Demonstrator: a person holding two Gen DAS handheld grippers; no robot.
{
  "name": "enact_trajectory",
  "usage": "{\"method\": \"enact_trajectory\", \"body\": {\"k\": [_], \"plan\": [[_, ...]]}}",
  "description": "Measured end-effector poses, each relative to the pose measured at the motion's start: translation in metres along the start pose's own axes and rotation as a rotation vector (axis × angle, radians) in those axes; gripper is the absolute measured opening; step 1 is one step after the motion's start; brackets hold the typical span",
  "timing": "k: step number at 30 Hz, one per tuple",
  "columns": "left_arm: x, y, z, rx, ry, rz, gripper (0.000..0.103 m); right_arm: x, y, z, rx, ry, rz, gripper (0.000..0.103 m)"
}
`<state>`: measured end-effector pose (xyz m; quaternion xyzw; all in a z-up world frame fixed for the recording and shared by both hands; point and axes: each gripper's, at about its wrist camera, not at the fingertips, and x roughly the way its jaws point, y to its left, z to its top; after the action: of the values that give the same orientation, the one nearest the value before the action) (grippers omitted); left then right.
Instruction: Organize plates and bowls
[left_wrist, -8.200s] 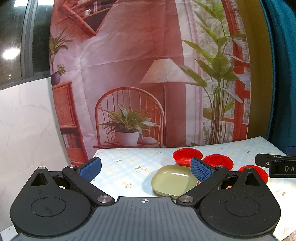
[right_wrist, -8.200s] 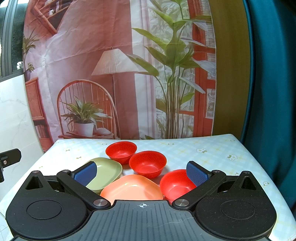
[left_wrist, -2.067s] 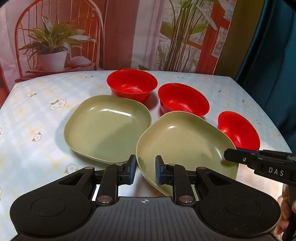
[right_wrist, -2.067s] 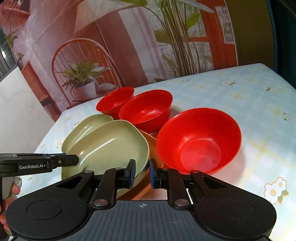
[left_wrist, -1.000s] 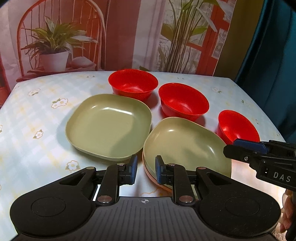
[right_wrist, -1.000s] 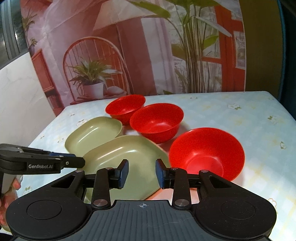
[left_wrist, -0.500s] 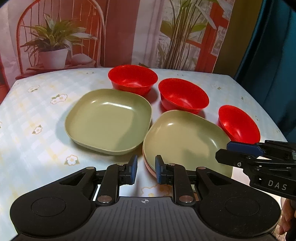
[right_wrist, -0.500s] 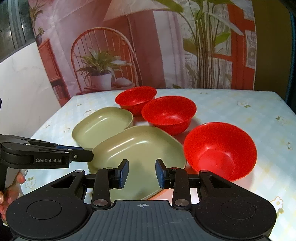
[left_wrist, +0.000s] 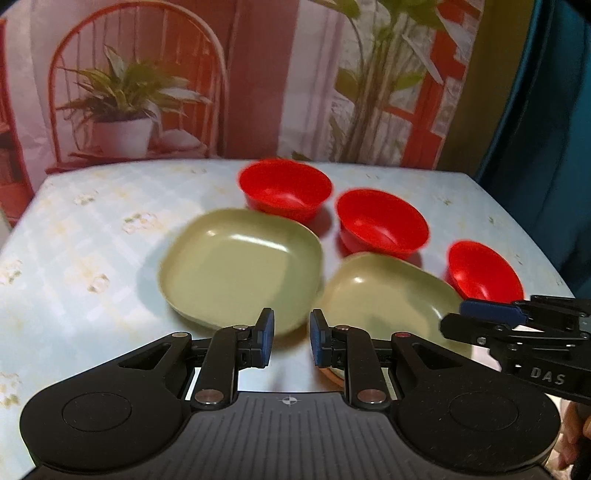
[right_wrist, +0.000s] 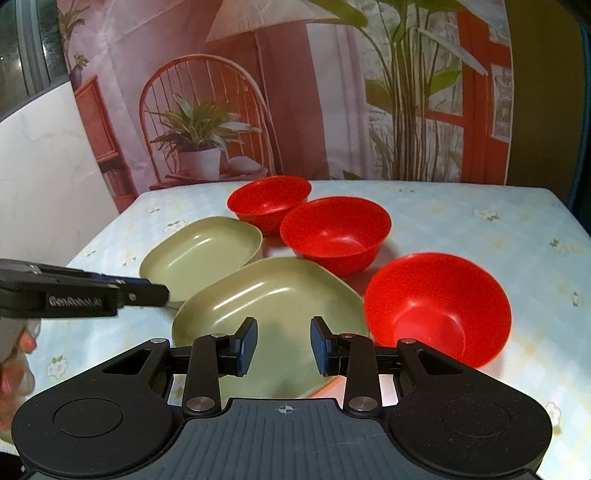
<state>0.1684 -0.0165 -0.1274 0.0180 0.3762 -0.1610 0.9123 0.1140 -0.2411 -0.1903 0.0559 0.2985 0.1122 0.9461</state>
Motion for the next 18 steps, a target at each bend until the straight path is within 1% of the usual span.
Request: {"method": "enact_trajectory", "body": {"k": [4, 11, 14, 18], "plan": [[-0.005, 0.019, 0.011, -0.005, -0.024, 0.050, 0.022, 0.003, 0.003, 0.013, -0.014, -0.014, 0.010, 0.031], [-0.018, 0.049, 0.031, -0.009, -0.074, 0.126, 0.022, 0.014, 0.017, 0.052, -0.066, -0.070, 0.034, 0.030], [-0.022, 0.061, 0.036, -0.031, -0.092, 0.142, 0.022, 0.020, 0.023, 0.065, -0.089, -0.083, 0.042, 0.030], [-0.024, 0.071, 0.041, -0.042, -0.114, 0.170, 0.022, 0.032, 0.027, 0.079, -0.088, -0.088, 0.059, 0.030]]}}
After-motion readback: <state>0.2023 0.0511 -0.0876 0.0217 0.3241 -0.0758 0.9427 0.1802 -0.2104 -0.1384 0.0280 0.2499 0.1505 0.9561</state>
